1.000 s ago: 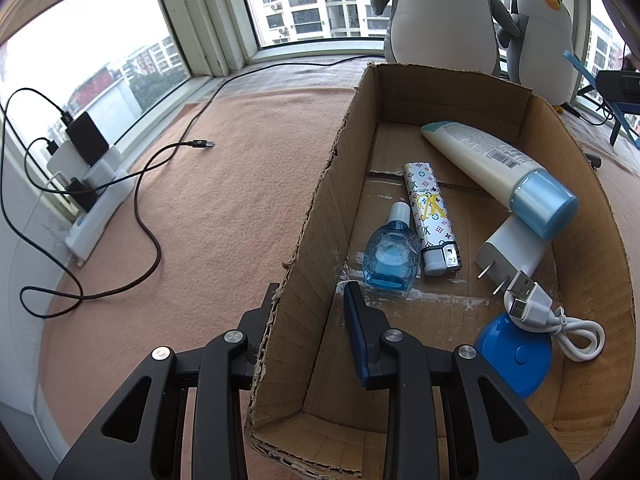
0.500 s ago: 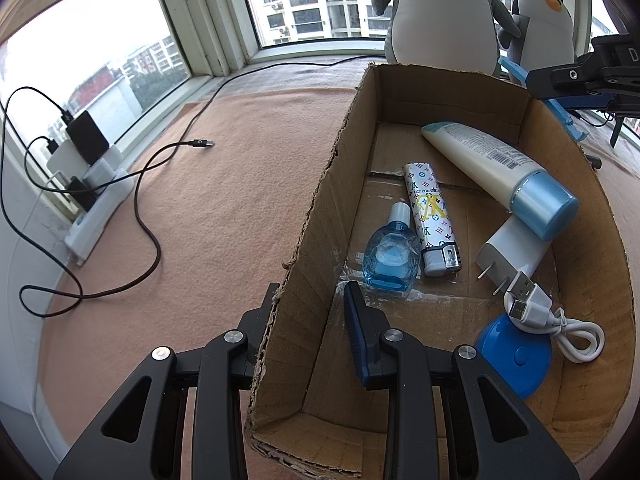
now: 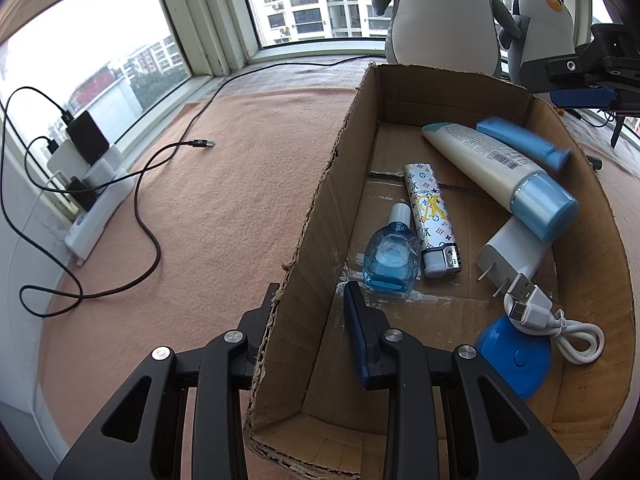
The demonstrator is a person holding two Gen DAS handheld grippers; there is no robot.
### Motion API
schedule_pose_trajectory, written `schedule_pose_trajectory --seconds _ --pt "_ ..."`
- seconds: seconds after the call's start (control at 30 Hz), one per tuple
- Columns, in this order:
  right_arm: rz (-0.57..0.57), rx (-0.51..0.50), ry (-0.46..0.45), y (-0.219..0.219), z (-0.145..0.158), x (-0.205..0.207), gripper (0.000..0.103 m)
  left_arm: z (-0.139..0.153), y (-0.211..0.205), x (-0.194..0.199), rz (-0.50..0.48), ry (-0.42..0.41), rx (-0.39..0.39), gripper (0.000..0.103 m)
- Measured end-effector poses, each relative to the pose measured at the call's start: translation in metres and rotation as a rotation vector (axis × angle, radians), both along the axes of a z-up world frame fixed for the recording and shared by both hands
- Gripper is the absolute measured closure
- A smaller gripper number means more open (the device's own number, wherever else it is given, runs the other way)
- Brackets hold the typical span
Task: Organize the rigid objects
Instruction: 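Carry the blue phone stand into the box and open the right gripper, then move the right gripper to the small white bottle and grasp it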
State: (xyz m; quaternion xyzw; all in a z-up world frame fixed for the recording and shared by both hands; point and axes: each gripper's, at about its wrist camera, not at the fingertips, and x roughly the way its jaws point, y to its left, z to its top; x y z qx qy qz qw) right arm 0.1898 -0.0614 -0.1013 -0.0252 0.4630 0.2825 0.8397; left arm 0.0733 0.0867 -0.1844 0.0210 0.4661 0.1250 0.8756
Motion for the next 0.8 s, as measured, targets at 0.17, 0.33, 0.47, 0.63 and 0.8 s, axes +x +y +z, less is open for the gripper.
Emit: schedule_pose_trajectory --seconds 0.17,0.33,0.47,0.63,0.8 --pt "-0.009 0.000 -0.009 -0.004 0.003 0.001 0.043 0.000 0.000 0.000 0.000 0.000 0.000 0.075" --pt "-0.013 0.005 -0.008 -0.013 0.005 0.002 0.043 0.000 0.000 0.000 0.000 0.000 0.000 0.075" --pt "-0.022 0.006 -0.011 -0.024 0.007 0.003 0.043 0.000 0.000 0.000 0.000 0.000 -0.001 0.075" --pt "-0.045 0.009 -0.006 -0.047 0.011 0.003 0.043 0.000 0.000 0.000 0.000 0.000 0.000 0.075" --pt "-0.064 -0.013 0.017 -0.075 0.010 -0.007 0.043 0.000 0.000 0.000 0.000 0.000 -0.001 0.075"
